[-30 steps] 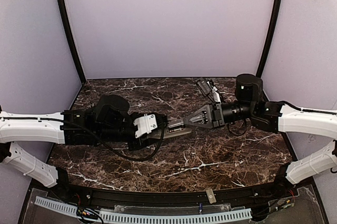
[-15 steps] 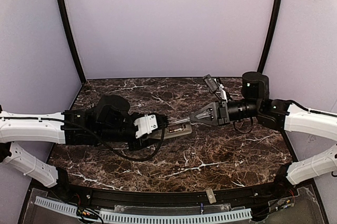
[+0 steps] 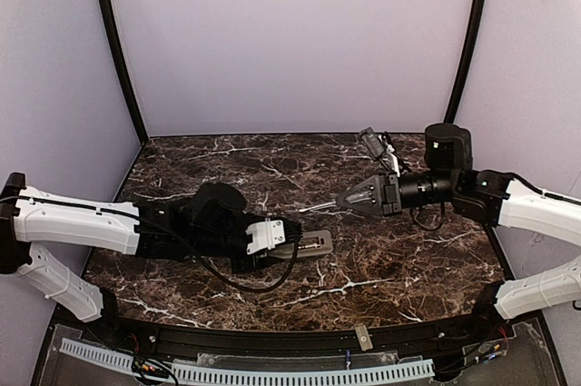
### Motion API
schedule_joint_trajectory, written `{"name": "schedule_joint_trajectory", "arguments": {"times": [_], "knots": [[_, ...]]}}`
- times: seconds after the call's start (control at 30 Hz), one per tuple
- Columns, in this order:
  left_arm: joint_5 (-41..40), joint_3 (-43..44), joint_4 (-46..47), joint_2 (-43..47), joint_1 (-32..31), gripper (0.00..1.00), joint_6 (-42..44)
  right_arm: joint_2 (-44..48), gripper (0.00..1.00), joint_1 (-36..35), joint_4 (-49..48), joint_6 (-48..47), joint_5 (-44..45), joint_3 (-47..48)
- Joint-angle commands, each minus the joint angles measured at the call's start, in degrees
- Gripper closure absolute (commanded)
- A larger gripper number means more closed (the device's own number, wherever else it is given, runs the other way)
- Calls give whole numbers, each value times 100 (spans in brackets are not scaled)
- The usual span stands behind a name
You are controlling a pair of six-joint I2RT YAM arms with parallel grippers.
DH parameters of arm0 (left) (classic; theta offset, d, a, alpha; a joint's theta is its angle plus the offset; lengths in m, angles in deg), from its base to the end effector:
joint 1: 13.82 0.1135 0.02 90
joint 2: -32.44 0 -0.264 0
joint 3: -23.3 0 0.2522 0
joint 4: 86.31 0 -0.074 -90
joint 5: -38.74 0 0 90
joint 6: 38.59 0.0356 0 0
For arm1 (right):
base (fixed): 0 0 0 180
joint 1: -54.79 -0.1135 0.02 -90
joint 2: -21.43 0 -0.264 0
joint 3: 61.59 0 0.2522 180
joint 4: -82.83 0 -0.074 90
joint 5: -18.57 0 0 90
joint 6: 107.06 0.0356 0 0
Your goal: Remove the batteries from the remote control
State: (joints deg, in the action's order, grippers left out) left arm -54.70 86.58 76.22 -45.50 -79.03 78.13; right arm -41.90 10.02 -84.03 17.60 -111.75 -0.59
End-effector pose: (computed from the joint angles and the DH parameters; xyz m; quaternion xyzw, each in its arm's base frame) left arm 0.1284 -0.2729 0.2496 0.6188 0.6185 -0.1346 0.4652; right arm 0.1620 0.1931 0.3122 -0.2737 0.7258 0.5742 0.2620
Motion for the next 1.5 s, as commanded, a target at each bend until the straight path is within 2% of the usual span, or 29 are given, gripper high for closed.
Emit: {"name": "schedule_joint_trajectory", "arguments": {"times": [0.0, 0.37, 0.57, 0.63, 0.7, 0.73, 0.77, 0.87, 0.9, 0.97, 1.23, 1.47], "knots": [[310, -135, 97, -322, -6, 95, -32, 245, 100, 76, 393, -300, 387, 58], [902, -113, 72, -969, -9, 98, -26, 766, 100, 153, 1008, -572, 852, -225], [885, -391, 671, -1465, 155, 92, -186, 970, 100, 162, 1458, -692, 1128, -189], [1034, -436, 819, -1623, 208, 77, -268, 1029, 100, 163, 1553, -697, 1187, -196], [1072, -528, 1024, -1753, 238, 58, -338, 1071, 100, 162, 1609, -705, 1232, -206], [1038, -565, 1066, -1770, 241, 52, -358, 1076, 100, 162, 1644, -706, 1248, -207], [988, -579, 1118, -1787, 248, 41, -380, 1087, 100, 162, 1664, -706, 1268, -207], [850, -596, 1111, -1753, 259, 25, -354, 1086, 100, 162, 1666, -701, 1314, -199], [761, -620, 1127, -1673, 257, 15, -326, 1068, 100, 164, 1670, -713, 1328, -186], [651, -710, 1222, -1501, 261, 3, -286, 1034, 100, 167, 1666, -719, 1354, -160], [-44, -1281, 2626, -314, 271, 1, -552, 823, 100, 171, 1653, -984, 1348, 0], [805, -463, 2100, -94, 299, 2, -1125, 650, 100, 171, 1514, -1770, 647, 147]]}}
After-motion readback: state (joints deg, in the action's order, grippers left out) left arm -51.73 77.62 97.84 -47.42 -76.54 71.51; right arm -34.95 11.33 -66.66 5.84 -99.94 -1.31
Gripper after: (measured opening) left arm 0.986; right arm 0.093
